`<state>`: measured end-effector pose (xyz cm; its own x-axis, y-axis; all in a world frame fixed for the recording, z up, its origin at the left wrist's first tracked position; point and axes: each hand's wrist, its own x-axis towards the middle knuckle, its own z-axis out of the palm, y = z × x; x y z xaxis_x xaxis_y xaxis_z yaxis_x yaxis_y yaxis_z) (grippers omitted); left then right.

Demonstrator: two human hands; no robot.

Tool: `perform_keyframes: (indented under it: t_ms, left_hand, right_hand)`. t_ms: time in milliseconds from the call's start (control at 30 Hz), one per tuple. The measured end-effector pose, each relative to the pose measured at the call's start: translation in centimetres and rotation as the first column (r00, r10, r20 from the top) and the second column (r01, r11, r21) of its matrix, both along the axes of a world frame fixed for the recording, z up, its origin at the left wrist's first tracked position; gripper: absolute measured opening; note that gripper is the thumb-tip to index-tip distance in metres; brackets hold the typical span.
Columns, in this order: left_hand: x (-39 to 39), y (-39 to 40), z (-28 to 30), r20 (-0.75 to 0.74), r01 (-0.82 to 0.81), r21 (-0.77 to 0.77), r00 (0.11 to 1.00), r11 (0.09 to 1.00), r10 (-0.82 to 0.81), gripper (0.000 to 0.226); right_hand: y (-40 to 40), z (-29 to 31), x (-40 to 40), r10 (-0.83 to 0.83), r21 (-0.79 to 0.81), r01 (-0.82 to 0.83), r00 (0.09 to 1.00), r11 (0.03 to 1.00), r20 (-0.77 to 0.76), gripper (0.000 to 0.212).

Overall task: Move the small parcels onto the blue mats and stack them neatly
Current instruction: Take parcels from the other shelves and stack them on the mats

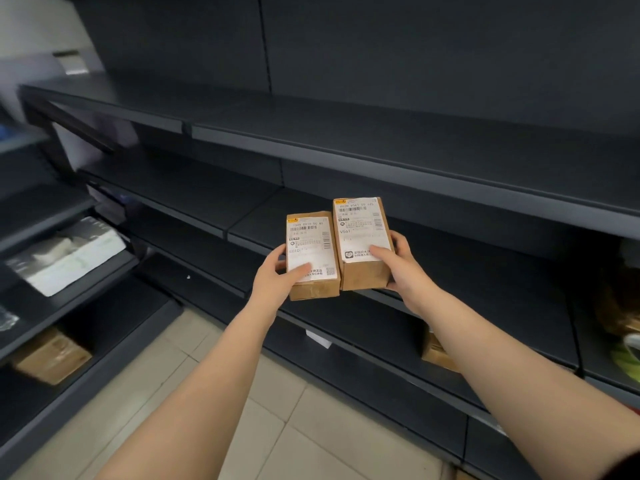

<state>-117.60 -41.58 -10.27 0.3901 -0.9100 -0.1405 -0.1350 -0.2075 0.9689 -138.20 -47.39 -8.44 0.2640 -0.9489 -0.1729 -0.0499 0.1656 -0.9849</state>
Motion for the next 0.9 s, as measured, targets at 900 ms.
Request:
perform_keyframes:
  t_ms: [900]
  left_hand:
    - [35.6,13.0,6.6,-0.117,-0.47,-0.253,0.882,0.845,0.456,0.062]
  right_hand:
    - [2.5,4.8,41.1,0.482,-0.092,-0.477,0.831,0.874,0.279,0.055]
